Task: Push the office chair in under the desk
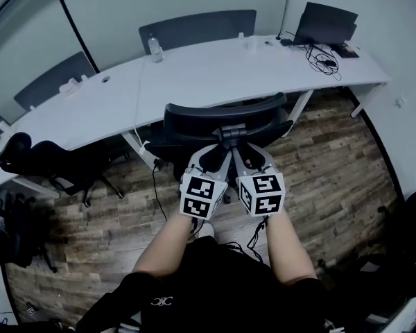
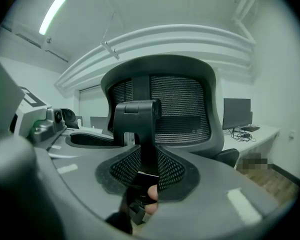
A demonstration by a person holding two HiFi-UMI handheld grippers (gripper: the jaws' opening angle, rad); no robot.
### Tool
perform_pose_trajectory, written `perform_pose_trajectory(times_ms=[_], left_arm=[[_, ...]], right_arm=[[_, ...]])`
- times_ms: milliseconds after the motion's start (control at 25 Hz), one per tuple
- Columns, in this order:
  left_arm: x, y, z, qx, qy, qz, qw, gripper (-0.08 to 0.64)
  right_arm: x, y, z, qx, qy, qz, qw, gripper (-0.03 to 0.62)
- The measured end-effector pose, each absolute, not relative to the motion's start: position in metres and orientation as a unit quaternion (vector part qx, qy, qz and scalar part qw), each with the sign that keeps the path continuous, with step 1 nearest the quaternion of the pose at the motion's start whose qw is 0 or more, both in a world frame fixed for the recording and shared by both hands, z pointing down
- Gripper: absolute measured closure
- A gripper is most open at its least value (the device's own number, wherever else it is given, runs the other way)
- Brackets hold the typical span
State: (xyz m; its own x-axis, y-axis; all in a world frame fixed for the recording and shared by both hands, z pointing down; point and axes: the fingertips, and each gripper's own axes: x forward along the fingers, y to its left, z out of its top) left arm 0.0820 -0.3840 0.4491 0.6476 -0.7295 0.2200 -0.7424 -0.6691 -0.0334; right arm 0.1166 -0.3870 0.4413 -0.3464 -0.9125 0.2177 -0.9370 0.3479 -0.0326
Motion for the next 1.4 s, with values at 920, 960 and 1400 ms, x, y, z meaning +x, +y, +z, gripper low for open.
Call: perform_pose_trajectory(times_ms=[920,960,1400], left_arm=[[0.081,-0.478,0.447,0.907,-0.406,0.112,0.028,0.454],[0.081,-0.482,0.447,0.906,-0.407,0.113,0.028,0.454],[0.074,-0.527,0.446,0.902,-0.415,0.116,0.035,0.453]], right_arm=[[0.117,-0.481,0.442,0.577,-0.806,0.103,0.087,0.491],[0.117,-0.485,0.443,0.577,-0.805,0.103,0.088,0.491],[0.111,-0.53,0.443,0.578,-0.802,0.11,0.109,0.491]])
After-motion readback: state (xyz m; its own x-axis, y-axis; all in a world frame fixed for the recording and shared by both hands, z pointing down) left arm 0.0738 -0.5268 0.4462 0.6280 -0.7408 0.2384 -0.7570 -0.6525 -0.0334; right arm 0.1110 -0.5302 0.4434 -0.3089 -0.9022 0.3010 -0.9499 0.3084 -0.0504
